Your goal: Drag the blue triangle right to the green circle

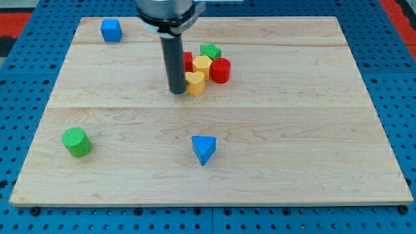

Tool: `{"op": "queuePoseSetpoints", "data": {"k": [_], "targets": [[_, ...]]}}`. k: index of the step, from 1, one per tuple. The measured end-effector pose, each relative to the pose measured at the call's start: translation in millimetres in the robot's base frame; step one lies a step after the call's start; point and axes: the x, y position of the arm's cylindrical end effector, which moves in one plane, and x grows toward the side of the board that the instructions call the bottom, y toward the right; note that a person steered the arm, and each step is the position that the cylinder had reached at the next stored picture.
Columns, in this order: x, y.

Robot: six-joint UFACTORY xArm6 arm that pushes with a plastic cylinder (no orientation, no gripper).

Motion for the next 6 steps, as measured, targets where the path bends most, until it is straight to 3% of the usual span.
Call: {"op": "queuePoseSetpoints", "data": {"k": [2,6], "targets": [[-0.2,23.2],[154.3,58.9]]}}
